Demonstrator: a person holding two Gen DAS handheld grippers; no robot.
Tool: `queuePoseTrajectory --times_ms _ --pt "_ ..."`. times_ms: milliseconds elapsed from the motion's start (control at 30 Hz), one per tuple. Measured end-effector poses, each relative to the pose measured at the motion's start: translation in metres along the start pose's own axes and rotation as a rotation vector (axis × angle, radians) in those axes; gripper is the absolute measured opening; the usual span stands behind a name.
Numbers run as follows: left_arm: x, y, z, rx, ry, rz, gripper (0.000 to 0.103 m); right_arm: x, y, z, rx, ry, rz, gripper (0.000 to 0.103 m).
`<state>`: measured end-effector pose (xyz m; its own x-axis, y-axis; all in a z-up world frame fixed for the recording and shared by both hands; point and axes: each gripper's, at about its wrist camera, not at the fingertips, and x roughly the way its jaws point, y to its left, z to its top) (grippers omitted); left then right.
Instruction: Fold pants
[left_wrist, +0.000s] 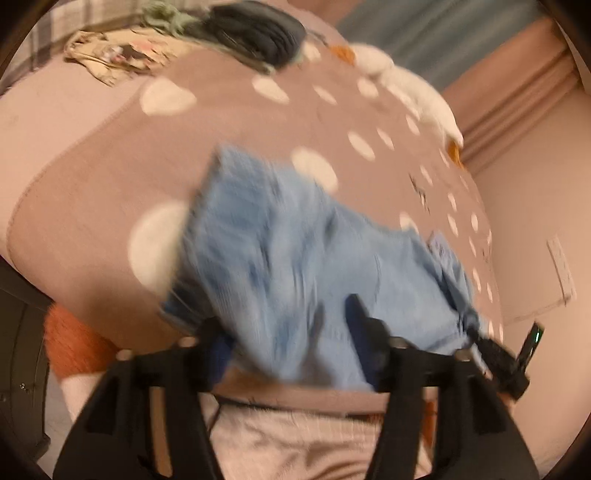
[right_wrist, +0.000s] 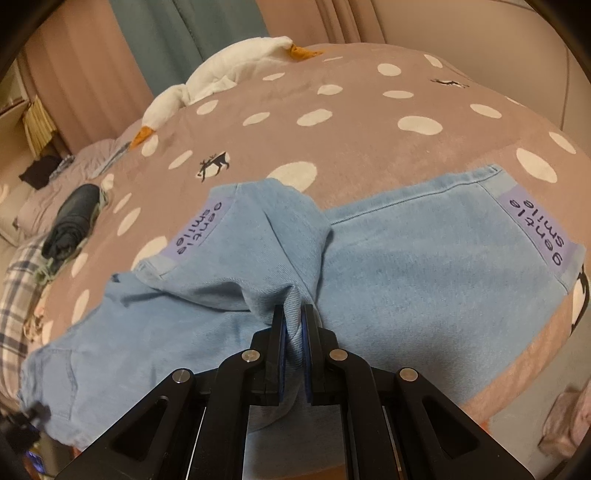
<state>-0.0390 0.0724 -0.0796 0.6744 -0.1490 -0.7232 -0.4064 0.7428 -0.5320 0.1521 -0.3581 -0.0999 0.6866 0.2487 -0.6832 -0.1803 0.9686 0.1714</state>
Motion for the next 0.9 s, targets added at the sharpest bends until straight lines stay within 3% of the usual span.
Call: queuePoseTrajectory --times_ms 67,133,200,233,333,367,467,633,700,733,767,800,900 --pt "0.001 0.006 0.011 -0.038 -0.013 0.004 0.057 0.001 0.0 0.0 -0.006 0.006 -0.008 0.007" --pt "0.004 0.012 0.014 -0.036 -0.023 0.048 0.036 -0.001 0.004 0.002 -0.036 0.015 -0.027 0.007" --pt "0.014 0.019 0.01 -0.037 0.003 0.075 0.034 -0.007 0.011 0.006 -0.075 0.018 -0.052 0.01" --pt "0.016 0.02 0.008 -0.032 -0.002 0.082 0.034 -0.009 0.015 0.007 -0.097 0.018 -0.071 0.019" --pt "0.018 0.015 0.007 -0.006 -0.009 0.094 0.034 -0.025 0.03 0.014 -0.191 -0.017 -0.108 0.061" --pt "0.019 0.017 0.007 -0.017 -0.006 0.09 0.034 -0.03 0.035 0.016 -0.216 -0.031 -0.104 0.064" --pt "0.021 0.019 0.01 -0.033 0.006 0.078 0.036 -0.031 0.06 0.025 -0.318 -0.034 -0.044 0.064" --pt "0.023 0.023 0.011 -0.039 0.008 0.06 0.036 0.016 0.114 0.028 -0.523 0.046 -0.03 0.064" --pt "0.023 0.024 0.011 -0.041 0.009 0.055 0.036 0.041 0.128 0.025 -0.568 0.118 0.012 0.058" --pt "0.023 0.025 0.011 -0.042 0.01 0.053 0.036 0.053 0.132 0.025 -0.579 0.147 0.007 0.041" --pt "0.022 0.025 0.01 -0.042 0.011 0.054 0.036 0.067 0.133 0.026 -0.585 0.172 -0.016 0.015" --pt "0.022 0.024 0.01 -0.042 0.012 0.053 0.036 0.073 0.132 0.028 -0.584 0.178 -0.023 0.008" --pt "0.021 0.024 0.01 -0.037 0.017 0.049 0.036 0.061 0.116 0.058 -0.49 0.126 0.025 0.004"
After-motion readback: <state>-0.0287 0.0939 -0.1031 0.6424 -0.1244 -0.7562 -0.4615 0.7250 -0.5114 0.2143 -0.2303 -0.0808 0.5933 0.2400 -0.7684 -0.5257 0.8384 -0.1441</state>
